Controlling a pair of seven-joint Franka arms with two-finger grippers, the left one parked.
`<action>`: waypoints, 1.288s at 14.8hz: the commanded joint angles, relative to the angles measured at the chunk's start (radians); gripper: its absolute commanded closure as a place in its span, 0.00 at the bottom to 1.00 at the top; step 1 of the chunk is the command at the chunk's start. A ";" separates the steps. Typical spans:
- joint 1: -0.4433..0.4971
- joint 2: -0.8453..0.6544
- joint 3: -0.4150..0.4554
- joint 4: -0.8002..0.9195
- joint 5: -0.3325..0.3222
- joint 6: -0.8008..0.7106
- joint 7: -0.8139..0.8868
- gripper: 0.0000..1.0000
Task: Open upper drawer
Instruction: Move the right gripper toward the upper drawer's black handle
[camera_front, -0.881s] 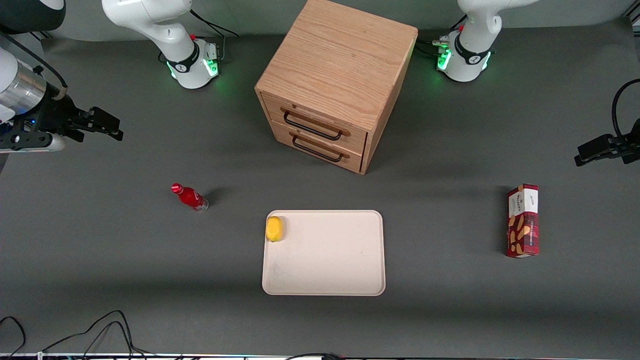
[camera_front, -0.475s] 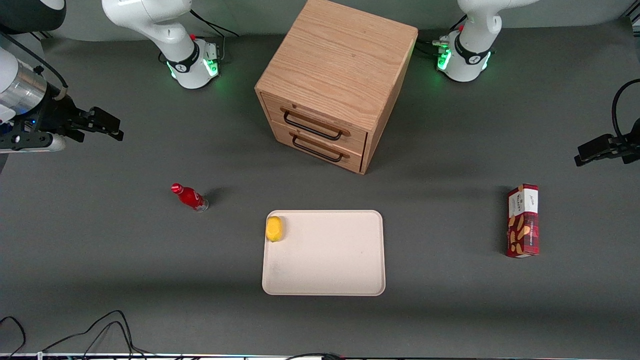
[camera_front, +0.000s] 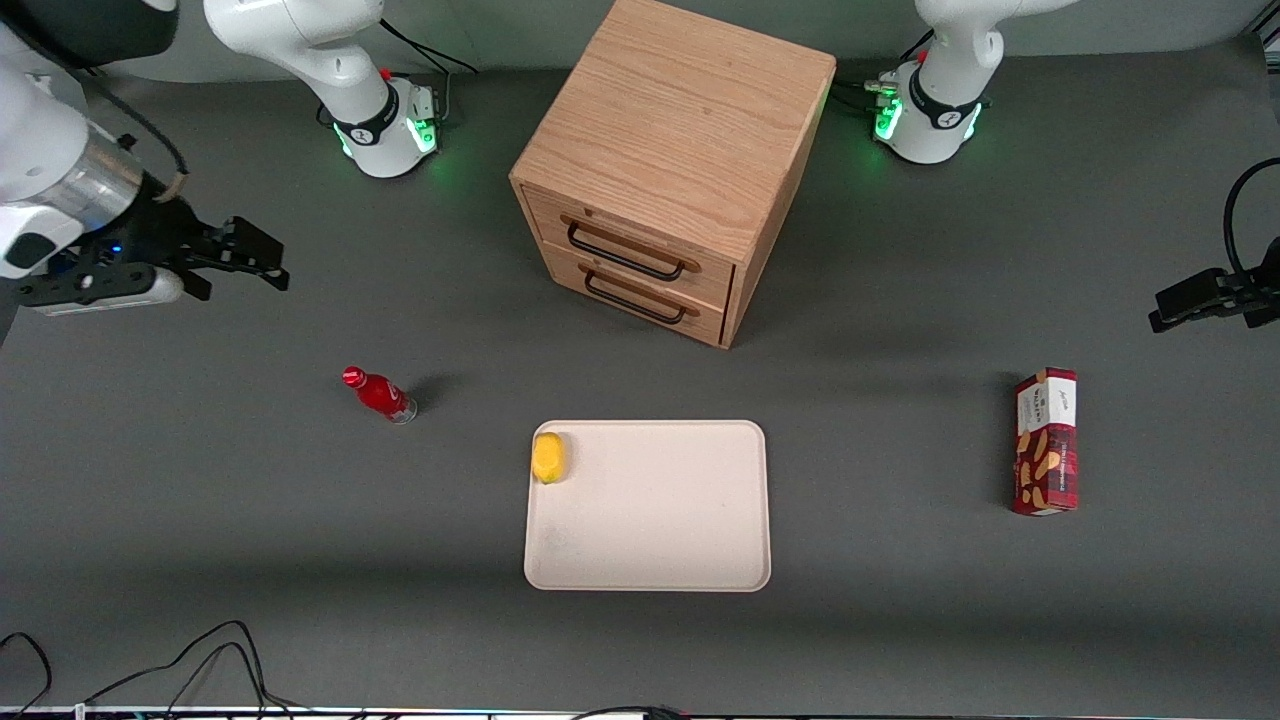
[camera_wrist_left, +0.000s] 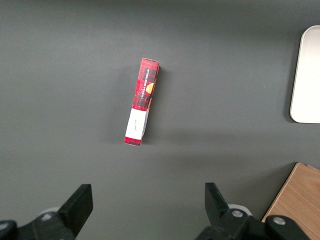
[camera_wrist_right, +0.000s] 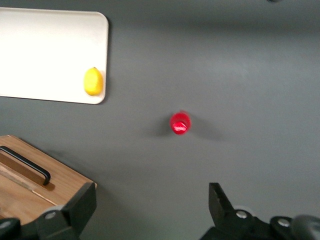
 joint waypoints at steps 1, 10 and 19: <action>0.005 0.038 0.078 0.036 0.001 0.053 -0.033 0.00; 0.089 0.202 0.178 0.199 0.007 0.065 -0.342 0.00; 0.131 0.441 0.273 0.398 0.044 0.076 -0.524 0.00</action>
